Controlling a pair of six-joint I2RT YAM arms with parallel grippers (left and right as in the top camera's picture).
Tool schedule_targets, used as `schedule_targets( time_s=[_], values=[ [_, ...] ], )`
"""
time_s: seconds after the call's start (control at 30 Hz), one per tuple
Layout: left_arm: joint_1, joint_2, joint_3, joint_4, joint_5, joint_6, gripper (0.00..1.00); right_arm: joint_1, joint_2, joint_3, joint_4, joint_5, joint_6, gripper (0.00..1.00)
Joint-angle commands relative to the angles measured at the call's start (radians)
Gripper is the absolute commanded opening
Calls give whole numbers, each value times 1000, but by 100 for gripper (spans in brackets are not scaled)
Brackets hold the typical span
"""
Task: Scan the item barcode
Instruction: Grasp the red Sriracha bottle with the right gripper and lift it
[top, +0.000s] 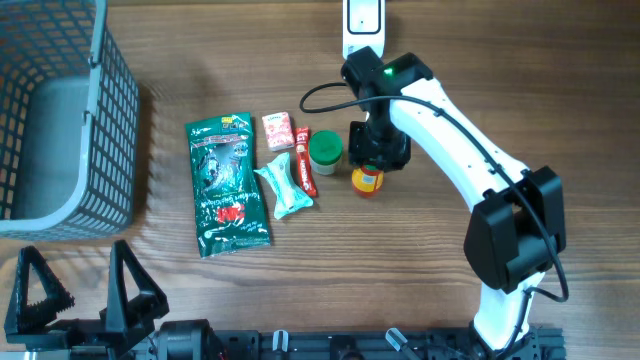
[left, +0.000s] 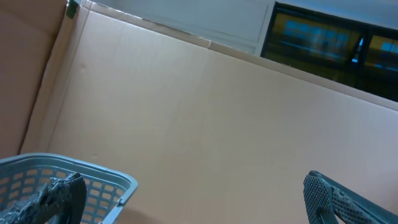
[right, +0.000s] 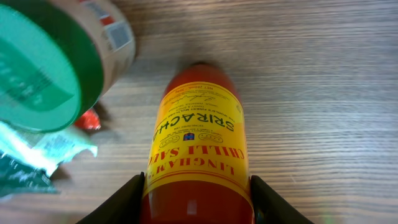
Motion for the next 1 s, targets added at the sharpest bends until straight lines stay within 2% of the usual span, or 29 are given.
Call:
schedule_targets(
  time_s=[0.0,0.43,0.57,0.7,0.97],
  values=[
    [7,-3,-3,3,-7,-8,100,-20,70,-20,-5,-192,-105,38],
    [7,-3,-3,3,-7,-8,100,-74,70,-19,-140,-530,-380,36],
    [7,-3,-3,3,-7,-8,100,-74,70,-20,-190,-611,-388,36],
    [7,-3,-3,3,-7,-8,100,-74,70,-20,-243,-744,-462,36],
    [7,-3,-3,3,-7,-8,100,-74,70,-20,-268,-761,-458,36]
  ],
)
